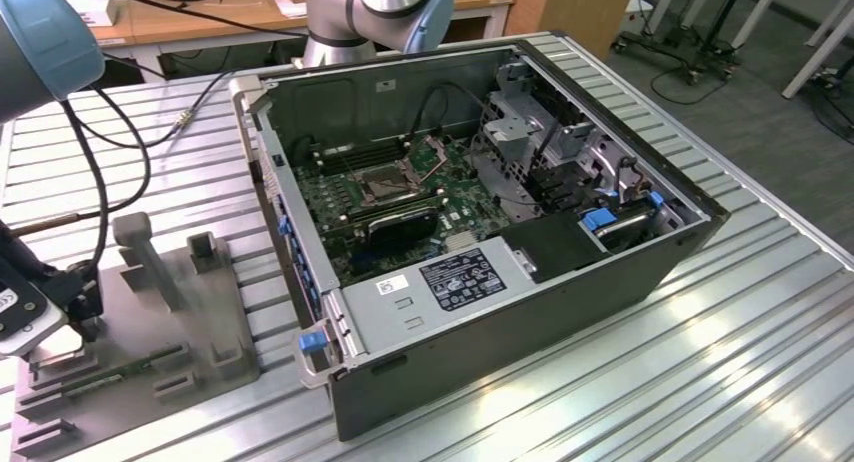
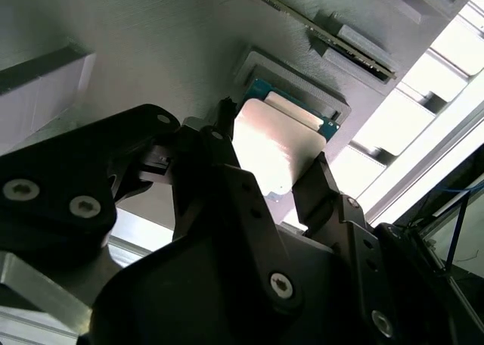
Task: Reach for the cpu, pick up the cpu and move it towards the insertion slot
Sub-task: 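Pick up the cpu and move it towards the insertion slot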
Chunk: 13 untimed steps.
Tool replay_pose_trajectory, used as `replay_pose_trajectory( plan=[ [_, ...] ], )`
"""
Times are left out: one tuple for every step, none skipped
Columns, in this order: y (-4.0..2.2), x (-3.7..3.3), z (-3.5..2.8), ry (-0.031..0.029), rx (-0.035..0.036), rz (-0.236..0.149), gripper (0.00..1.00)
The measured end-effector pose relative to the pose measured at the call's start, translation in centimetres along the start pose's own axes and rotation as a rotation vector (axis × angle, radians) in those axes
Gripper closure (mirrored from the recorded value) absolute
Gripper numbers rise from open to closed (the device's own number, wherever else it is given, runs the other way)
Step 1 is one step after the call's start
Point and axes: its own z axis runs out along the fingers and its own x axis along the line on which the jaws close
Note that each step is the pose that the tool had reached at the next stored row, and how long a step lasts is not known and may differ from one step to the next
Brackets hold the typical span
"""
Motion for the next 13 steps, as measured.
replay_pose_trajectory(
  plan=[
    [0.00,0.00,0.00,0.0000,0.0000,0.000,0.45],
    [0.00,0.00,-0.01,0.0001,0.0001,0.000,0.45],
    [0.00,0.00,-0.01,0.0001,0.0001,0.000,0.45],
    [0.00,0.00,-0.02,0.0001,0.0001,0.000,0.45],
    [0.00,0.00,-0.02,0.0002,-0.0002,0.000,0.45],
    [0.00,0.00,-0.02,0.0002,-0.0003,0.000,0.45],
    [0.00,0.00,-0.02,0.0002,-0.0003,0.000,0.45],
    [0.00,0.00,-0.02,0.0001,-0.0004,0.000,0.45],
    [0.00,0.00,-0.06,0.0002,-0.0003,0.000,0.45],
    [0.00,0.00,-0.12,0.0005,-0.0001,0.000,0.45],
    [0.00,0.00,-0.18,0.0005,-0.0002,0.000,0.45],
    [0.00,0.00,-0.24,0.0003,-0.0003,0.000,0.45],
    [0.01,-0.01,-0.30,0.0001,-0.0004,0.000,0.45]
  ],
)
